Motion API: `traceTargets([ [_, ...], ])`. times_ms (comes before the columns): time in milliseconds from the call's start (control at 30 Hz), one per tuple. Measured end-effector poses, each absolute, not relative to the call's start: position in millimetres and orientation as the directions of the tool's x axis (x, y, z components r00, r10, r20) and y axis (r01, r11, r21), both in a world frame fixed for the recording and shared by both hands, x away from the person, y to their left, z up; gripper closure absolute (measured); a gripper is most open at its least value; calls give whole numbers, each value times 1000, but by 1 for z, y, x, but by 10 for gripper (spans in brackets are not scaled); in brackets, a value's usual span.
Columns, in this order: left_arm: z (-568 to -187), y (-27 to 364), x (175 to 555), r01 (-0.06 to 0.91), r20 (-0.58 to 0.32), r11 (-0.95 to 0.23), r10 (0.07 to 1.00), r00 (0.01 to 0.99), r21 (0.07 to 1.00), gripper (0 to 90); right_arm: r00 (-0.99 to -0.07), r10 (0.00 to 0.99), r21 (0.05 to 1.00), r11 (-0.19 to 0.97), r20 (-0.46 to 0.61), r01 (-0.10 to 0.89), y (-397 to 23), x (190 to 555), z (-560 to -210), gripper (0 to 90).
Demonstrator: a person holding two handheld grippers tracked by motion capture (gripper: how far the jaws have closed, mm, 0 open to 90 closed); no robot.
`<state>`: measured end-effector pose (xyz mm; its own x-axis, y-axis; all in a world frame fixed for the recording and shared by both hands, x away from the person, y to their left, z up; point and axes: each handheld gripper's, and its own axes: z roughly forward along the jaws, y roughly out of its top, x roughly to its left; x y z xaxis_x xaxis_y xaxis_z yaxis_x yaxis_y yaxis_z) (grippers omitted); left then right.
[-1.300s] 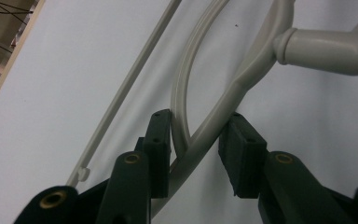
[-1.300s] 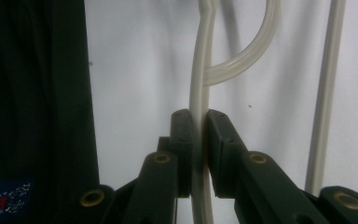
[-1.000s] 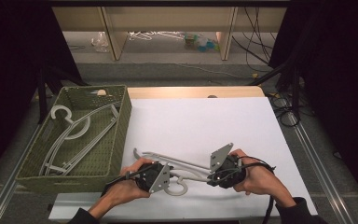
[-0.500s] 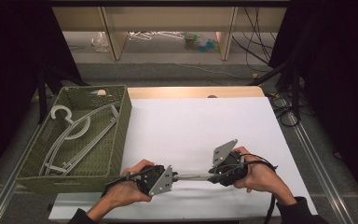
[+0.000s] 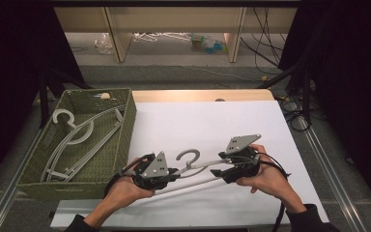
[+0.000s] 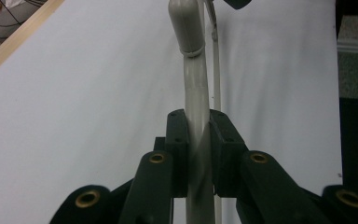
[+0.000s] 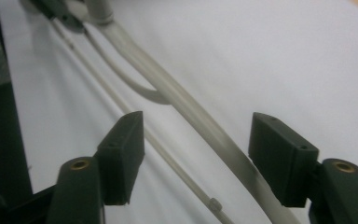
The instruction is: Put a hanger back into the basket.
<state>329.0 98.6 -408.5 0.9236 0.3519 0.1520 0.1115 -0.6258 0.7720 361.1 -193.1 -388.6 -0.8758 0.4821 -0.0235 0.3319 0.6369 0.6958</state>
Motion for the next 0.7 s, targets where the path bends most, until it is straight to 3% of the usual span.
traceTargets([
  [100,-409,103,333,187,74,-580,396,915,793,793,-860,510,740,591,-32,323,-196,363,-384,354],
  [300,-408,111,336,258,0,-523,442,897,812,793,-830,557,790,518,-19,329,-201,362,-378,330],
  [700,-400,129,340,312,-44,-457,506,861,833,793,-808,589,821,472,-23,321,-213,352,-373,305],
])
